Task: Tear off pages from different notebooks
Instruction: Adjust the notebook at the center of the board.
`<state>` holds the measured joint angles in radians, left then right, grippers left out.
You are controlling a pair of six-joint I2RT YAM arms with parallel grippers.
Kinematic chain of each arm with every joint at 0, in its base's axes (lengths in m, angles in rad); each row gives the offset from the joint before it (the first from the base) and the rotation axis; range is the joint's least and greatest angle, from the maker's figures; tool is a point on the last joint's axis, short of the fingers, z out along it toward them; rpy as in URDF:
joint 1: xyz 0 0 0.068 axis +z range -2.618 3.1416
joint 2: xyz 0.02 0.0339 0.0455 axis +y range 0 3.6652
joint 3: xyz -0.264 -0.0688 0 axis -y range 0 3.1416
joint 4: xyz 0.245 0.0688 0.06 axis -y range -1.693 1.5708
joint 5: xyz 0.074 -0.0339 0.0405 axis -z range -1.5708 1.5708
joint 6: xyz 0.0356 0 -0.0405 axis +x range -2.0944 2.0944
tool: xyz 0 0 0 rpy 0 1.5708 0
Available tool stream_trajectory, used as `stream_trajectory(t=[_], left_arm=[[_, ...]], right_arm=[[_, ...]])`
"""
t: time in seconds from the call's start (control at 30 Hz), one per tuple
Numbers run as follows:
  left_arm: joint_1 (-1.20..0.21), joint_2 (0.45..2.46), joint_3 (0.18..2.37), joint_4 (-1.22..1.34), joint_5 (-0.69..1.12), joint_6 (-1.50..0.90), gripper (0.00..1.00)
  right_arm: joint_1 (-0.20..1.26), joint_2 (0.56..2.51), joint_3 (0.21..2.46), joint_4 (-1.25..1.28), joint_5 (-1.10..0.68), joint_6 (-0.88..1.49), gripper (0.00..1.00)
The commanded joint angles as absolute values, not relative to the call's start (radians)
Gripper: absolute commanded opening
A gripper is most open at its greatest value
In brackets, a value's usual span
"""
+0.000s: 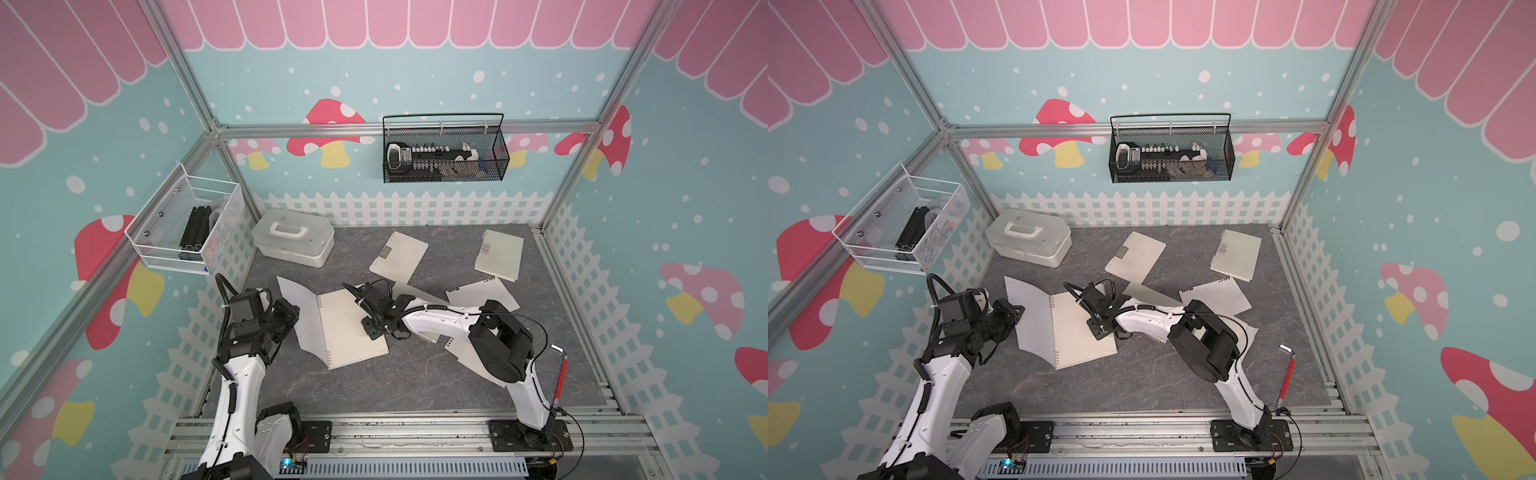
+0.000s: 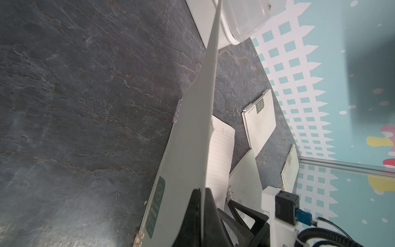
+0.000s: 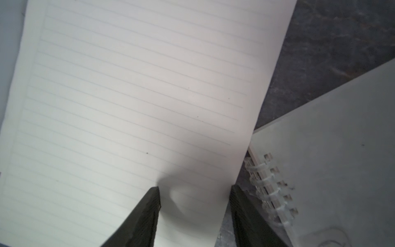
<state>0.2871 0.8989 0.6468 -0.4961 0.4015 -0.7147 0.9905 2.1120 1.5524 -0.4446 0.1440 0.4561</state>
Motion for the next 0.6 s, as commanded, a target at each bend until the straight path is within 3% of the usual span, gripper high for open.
stream_trajectory(t=[0.0,0.57], left_arm=[[0.291,0.902,0.651,-0.498,0.427,-0.722,0.01],[0.290,0.909,0.644,-0.496,0.422,-0.719,0.01]], right_arm=[[0.997,2.133,1.584,-0.491,0.174,0.442,0.46],[0.981,2.178,1.596,-0.480,0.096,0.539,0.52]])
